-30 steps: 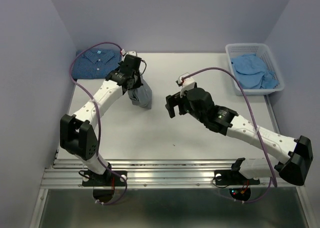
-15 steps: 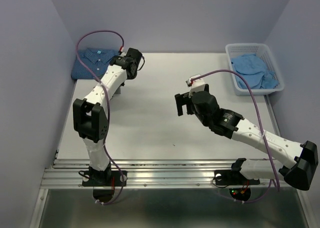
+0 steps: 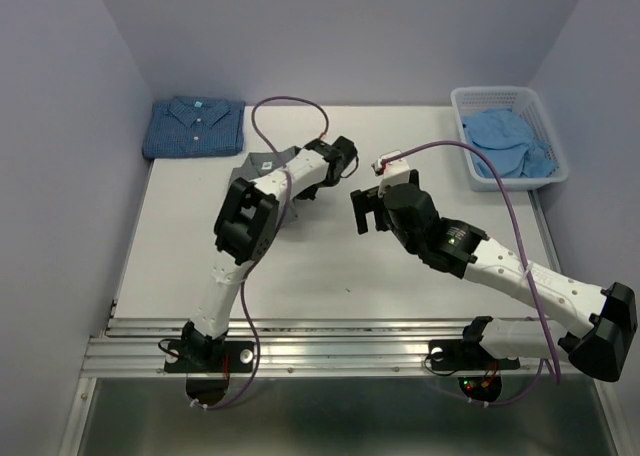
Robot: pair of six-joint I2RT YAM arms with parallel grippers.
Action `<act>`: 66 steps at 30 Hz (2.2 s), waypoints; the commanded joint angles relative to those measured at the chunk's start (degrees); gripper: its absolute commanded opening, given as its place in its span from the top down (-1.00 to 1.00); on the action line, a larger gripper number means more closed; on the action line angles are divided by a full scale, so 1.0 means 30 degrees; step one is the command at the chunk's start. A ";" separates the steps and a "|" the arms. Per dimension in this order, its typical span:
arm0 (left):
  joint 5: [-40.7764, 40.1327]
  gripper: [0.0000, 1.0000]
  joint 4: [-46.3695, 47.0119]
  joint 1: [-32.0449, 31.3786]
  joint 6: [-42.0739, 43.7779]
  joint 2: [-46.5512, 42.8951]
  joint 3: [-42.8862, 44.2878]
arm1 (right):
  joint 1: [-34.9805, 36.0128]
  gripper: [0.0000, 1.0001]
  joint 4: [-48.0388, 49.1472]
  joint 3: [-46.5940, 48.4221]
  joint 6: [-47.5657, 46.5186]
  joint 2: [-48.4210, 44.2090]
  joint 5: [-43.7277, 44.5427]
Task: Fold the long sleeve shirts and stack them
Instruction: Fold the shirt
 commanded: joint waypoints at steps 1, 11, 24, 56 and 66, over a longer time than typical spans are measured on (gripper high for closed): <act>0.3061 1.00 0.1445 -0.1678 -0.0913 0.0824 0.2288 | -0.0109 -1.00 0.0151 0.0222 0.0019 -0.0734 0.0172; 1.3811 -0.97 0.6628 -0.2300 -0.2261 -0.0252 0.3529 | -0.0109 -1.00 -0.0433 0.0397 -0.0038 -0.2549 -0.1673; 1.6425 -0.97 0.9296 0.0361 -0.2493 -0.5170 0.0813 | -0.0109 -1.00 -0.0143 0.0280 0.1043 -0.5250 -0.5515; 2.4156 -0.97 1.9203 0.8921 -0.4137 -0.7546 -1.5519 | -0.6936 -1.00 0.3901 0.8951 -0.0622 1.8453 -1.6794; 1.8220 -0.97 1.7096 0.8687 -0.1563 -1.2236 -1.5285 | -0.6936 -1.00 0.2819 0.7550 -0.2735 1.3651 -1.7379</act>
